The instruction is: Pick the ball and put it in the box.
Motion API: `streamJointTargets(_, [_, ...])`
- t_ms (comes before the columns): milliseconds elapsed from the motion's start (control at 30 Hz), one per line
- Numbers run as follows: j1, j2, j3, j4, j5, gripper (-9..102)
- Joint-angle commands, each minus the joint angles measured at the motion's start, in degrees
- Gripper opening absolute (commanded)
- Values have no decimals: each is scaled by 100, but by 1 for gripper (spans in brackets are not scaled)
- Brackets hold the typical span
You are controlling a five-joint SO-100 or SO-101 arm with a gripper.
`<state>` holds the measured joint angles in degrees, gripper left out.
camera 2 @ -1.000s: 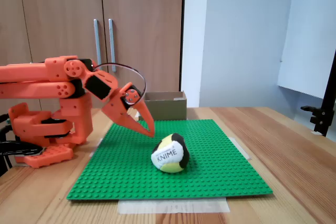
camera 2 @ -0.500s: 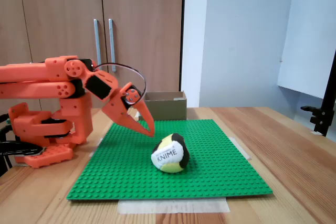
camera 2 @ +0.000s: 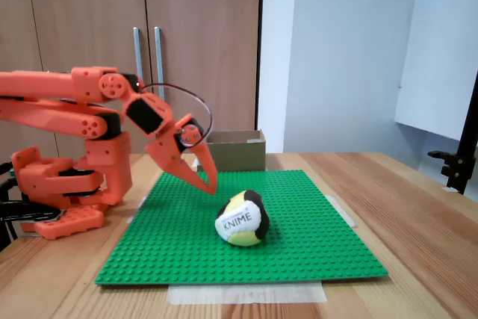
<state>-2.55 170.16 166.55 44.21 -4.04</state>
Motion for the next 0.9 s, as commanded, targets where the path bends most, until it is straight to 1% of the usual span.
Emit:
streamJointTargets(0, [-9,-422,-896,141,-53,-1])
streamJointTargets(500, [624,-3015,-4061,1362,343,-1])
streamJointTargets(867, [1134,-4280,-5616,2338,26,-1])
